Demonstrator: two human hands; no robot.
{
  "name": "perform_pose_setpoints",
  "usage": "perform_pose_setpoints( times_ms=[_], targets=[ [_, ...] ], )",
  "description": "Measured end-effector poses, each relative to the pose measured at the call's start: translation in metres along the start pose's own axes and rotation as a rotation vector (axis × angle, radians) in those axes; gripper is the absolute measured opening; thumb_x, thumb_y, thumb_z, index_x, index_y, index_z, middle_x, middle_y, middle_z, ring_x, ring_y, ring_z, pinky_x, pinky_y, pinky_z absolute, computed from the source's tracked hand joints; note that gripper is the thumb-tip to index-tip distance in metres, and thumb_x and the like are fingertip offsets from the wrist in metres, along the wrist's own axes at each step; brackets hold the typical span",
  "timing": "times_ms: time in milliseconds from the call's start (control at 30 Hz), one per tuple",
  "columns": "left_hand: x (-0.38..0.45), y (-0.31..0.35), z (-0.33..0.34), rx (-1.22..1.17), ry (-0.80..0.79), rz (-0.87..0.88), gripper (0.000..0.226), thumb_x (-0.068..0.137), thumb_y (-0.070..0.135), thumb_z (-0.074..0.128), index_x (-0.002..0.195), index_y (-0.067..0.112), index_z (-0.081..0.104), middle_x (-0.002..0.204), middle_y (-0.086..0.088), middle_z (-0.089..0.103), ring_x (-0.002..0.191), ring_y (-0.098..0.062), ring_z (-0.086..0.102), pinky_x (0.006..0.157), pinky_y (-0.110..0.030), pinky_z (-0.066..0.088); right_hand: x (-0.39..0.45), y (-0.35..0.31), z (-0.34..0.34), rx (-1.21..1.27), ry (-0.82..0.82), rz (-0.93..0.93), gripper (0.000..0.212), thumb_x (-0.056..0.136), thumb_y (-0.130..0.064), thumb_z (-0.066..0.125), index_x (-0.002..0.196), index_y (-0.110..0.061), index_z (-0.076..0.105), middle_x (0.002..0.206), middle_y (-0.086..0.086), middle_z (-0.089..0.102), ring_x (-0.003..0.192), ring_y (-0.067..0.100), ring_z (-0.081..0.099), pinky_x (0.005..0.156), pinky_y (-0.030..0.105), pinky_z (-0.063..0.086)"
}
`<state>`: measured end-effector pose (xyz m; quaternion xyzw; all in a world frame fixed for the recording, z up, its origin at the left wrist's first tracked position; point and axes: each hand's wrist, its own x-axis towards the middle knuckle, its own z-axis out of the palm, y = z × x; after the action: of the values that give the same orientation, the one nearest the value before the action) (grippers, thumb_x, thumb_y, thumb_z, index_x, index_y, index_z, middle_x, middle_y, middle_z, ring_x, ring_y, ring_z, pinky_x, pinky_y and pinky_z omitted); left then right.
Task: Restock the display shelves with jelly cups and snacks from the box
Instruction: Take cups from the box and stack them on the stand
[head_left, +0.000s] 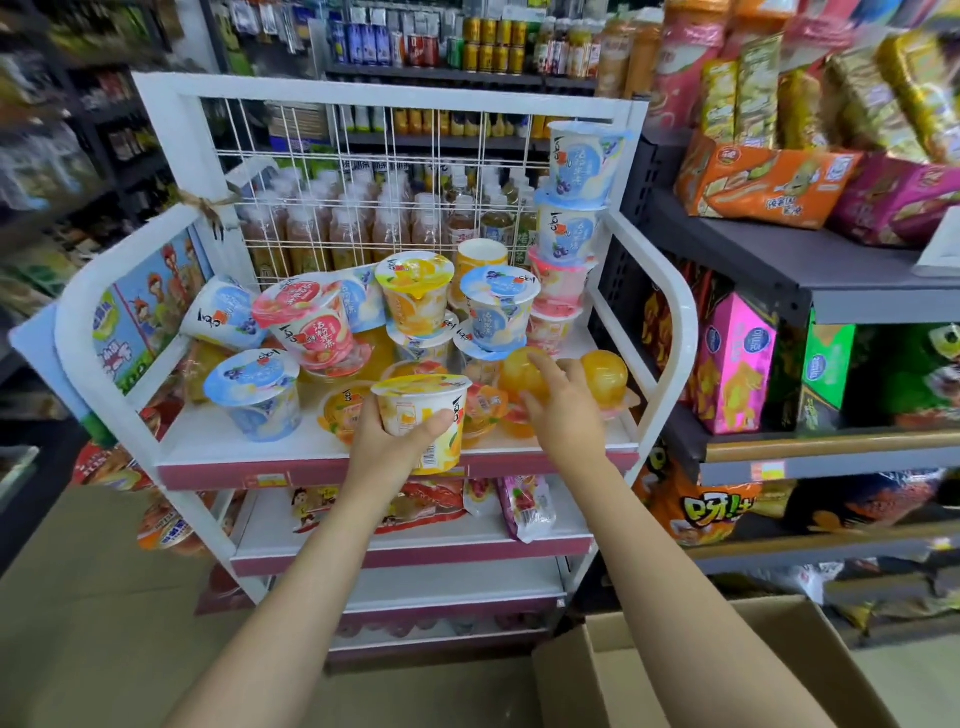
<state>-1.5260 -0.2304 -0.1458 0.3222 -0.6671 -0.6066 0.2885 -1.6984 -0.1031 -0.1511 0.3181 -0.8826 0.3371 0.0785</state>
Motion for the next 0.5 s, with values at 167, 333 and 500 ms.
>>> perform_pose_setpoints(
  times_ms=[167,333,500],
  targets=[
    [-0.005,0.014,-0.006,0.035,-0.051,0.121,0.081,0.054,0.039,0.095,0.121,0.046,0.049,0.115,0.025,0.063,0.1,0.012,0.06,0.076,-0.011,0.047,-0.016,-0.03,-0.028,0.317,0.082,-0.064,0.051,0.093,-0.043,0.063,0.14,-0.026,0.052,0.128,0.002,0.05,0.081,0.011,0.061,0.074,0.027,0.052],
    [0.0,0.027,-0.013,0.047,-0.155,0.212,0.089,0.043,0.047,0.087,0.123,0.052,0.049,0.115,0.029,0.066,0.105,0.007,0.062,0.081,-0.016,0.05,-0.021,-0.079,-0.039,0.705,-0.523,-0.16,0.073,0.081,-0.023,0.081,0.144,-0.025,0.045,0.13,-0.017,0.054,0.111,-0.016,0.054,0.089,0.008,0.044],
    [0.012,0.034,-0.021,0.197,-0.357,0.27,0.105,0.055,0.054,0.091,0.141,0.057,0.031,0.133,0.039,0.05,0.123,0.012,0.049,0.103,-0.029,0.046,-0.009,-0.079,-0.04,0.684,-0.379,-0.097,0.069,0.078,-0.031,0.083,0.14,-0.021,0.055,0.13,-0.011,0.061,0.114,-0.013,0.055,0.101,0.016,0.046]
  ],
)
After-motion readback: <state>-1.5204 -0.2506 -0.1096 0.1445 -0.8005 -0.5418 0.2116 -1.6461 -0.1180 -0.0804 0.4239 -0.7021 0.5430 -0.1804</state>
